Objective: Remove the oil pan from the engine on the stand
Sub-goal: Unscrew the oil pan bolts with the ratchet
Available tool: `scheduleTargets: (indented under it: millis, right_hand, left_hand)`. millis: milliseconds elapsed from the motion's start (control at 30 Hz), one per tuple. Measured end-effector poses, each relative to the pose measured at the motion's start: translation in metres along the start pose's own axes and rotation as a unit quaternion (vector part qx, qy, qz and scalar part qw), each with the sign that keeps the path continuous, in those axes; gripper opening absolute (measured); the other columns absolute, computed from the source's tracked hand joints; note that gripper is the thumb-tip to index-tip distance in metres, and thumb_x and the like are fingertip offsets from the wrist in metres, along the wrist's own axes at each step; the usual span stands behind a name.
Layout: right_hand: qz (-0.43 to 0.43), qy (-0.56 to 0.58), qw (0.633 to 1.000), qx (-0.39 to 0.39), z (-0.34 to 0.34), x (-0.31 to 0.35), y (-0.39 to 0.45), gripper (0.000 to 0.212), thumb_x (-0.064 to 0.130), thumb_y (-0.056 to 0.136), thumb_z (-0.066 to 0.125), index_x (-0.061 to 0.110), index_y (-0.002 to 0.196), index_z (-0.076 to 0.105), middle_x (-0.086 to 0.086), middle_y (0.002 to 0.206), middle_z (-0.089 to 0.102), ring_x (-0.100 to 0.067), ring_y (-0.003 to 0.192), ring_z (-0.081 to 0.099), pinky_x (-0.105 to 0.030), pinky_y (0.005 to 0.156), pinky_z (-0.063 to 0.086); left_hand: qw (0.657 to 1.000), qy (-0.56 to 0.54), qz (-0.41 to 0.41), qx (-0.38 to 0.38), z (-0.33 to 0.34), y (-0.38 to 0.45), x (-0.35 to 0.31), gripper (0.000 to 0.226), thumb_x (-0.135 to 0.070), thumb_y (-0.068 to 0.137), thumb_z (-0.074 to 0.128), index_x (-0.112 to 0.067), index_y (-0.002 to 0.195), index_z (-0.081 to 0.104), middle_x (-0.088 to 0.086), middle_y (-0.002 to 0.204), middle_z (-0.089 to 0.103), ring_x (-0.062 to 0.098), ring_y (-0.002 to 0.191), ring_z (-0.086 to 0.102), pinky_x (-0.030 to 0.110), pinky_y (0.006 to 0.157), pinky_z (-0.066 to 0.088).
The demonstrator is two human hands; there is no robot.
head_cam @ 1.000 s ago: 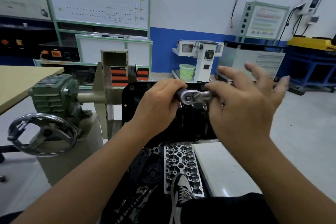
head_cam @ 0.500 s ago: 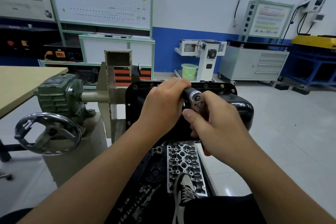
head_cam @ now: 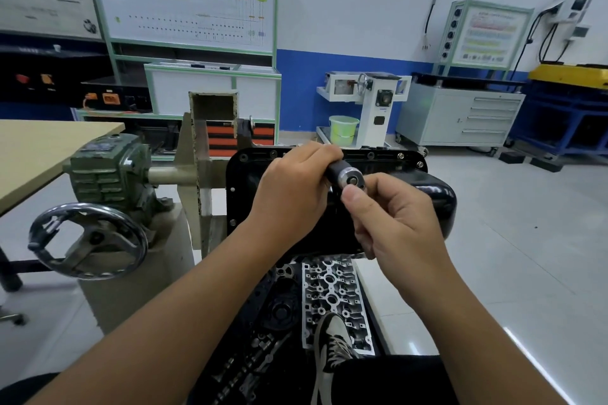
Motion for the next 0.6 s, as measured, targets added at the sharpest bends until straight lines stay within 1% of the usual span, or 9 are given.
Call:
scheduleTargets:
  millis: [67, 133, 233, 267, 367, 400, 500, 567, 600]
  right_hand:
    - [-0.005, 0.022, 1.0, 0.0, 0.001, -0.002, -0.002, 0.023, 0.038, 0.092, 0.064, 0.025, 0.073, 0.063, 0.001, 0.058, 0.047, -0.015, 0.049, 0.039, -0.028, 0.047, 0.034]
    - [-0.007, 0.041, 0.999, -0.016, -0.001, -0.003, -0.003, 0.025, 0.033, 0.093, 0.064, 0.017, 0.073, 0.061, 0.0, 0.057, 0.046, -0.016, 0.048, 0.038, -0.027, 0.047, 0.034]
    - [-0.028, 0.066, 0.997, -0.032, -0.002, 0.004, -0.008, 0.034, 0.039, 0.086, 0.064, 0.006, 0.076, 0.062, -0.002, 0.055, 0.047, -0.016, 0.048, 0.039, -0.027, 0.046, 0.035]
    - [-0.049, 0.065, 0.996, -0.034, -0.003, 0.011, -0.01, 0.033, 0.039, 0.085, 0.063, 0.008, 0.075, 0.064, -0.001, 0.055, 0.049, -0.016, 0.048, 0.041, -0.026, 0.046, 0.036]
    - [-0.112, 0.052, 0.99, -0.068, -0.01, 0.036, -0.005, 0.021, 0.033, 0.091, 0.062, 0.022, 0.073, 0.067, 0.004, 0.057, 0.055, -0.013, 0.048, 0.047, -0.024, 0.048, 0.04]
    - [-0.103, 0.061, 0.989, -0.091, -0.016, 0.037, 0.002, 0.022, 0.034, 0.092, 0.063, 0.023, 0.074, 0.067, 0.003, 0.058, 0.056, -0.014, 0.046, 0.048, -0.025, 0.046, 0.041]
    - [-0.008, 0.106, 0.983, -0.15, -0.031, 0.024, 0.038, 0.032, 0.041, 0.096, 0.064, 0.016, 0.075, 0.065, -0.005, 0.056, 0.055, -0.019, 0.04, 0.046, -0.026, 0.04, 0.039]
    - [0.056, 0.129, 0.978, -0.155, -0.034, 0.013, 0.063, 0.032, 0.045, 0.098, 0.062, 0.017, 0.081, 0.06, -0.005, 0.055, 0.054, -0.019, 0.039, 0.041, -0.025, 0.042, 0.037]
    - [0.082, 0.141, 0.976, -0.143, -0.032, 0.007, 0.073, 0.026, 0.043, 0.1, 0.062, 0.02, 0.089, 0.059, -0.005, 0.058, 0.054, -0.018, 0.039, 0.039, -0.024, 0.043, 0.036]
  left_hand:
    - [1.0, 0.005, 0.006, 0.0, 0.001, 0.0, -0.001, 0.024, 0.003, 0.089, 0.069, -0.003, 0.112, 0.071, 0.009, 0.106, 0.072, 0.031, 0.093, 0.068, 0.049, 0.072, 0.056]
    - [1.0, 0.008, 0.011, 0.001, 0.001, 0.0, -0.003, 0.023, 0.004, 0.089, 0.067, -0.003, 0.111, 0.071, 0.009, 0.107, 0.073, 0.031, 0.095, 0.068, 0.049, 0.072, 0.056]
    - [1.0, -0.011, 0.0, -0.004, 0.0, 0.0, 0.001, 0.024, 0.007, 0.089, 0.065, -0.002, 0.111, 0.071, 0.01, 0.104, 0.072, 0.032, 0.092, 0.067, 0.049, 0.074, 0.055]
    - [1.0, -0.016, -0.005, -0.006, 0.0, 0.0, 0.002, 0.024, 0.007, 0.089, 0.065, -0.001, 0.111, 0.071, 0.01, 0.103, 0.071, 0.032, 0.091, 0.066, 0.049, 0.075, 0.055]
    - [1.0, -0.011, -0.005, -0.008, 0.0, -0.001, 0.001, 0.023, 0.005, 0.092, 0.065, 0.0, 0.113, 0.072, 0.012, 0.103, 0.071, 0.033, 0.09, 0.067, 0.048, 0.076, 0.056]
    - [1.0, -0.012, -0.004, -0.015, -0.001, -0.001, 0.001, 0.023, 0.005, 0.092, 0.064, 0.001, 0.113, 0.072, 0.013, 0.103, 0.072, 0.033, 0.091, 0.067, 0.048, 0.077, 0.056]
    - [0.999, -0.016, -0.006, -0.037, -0.005, -0.004, 0.003, 0.018, -0.002, 0.093, 0.064, 0.0, 0.109, 0.073, 0.012, 0.1, 0.072, 0.032, 0.09, 0.068, 0.047, 0.079, 0.056]
    - [0.998, -0.018, -0.017, -0.052, -0.009, -0.004, 0.007, 0.016, -0.007, 0.091, 0.075, -0.002, 0.106, 0.074, 0.009, 0.098, 0.073, 0.029, 0.088, 0.068, 0.044, 0.078, 0.056]
    - [0.998, -0.021, -0.024, -0.058, -0.01, -0.004, 0.009, 0.019, -0.009, 0.088, 0.08, -0.003, 0.105, 0.075, 0.008, 0.097, 0.072, 0.027, 0.086, 0.067, 0.042, 0.077, 0.055]
Point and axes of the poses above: each hand's wrist, its own y-axis towards the middle knuckle, its own z-axis out of the palm, x = y × z, the point moved 10 cm from there along y, towards the middle knuckle
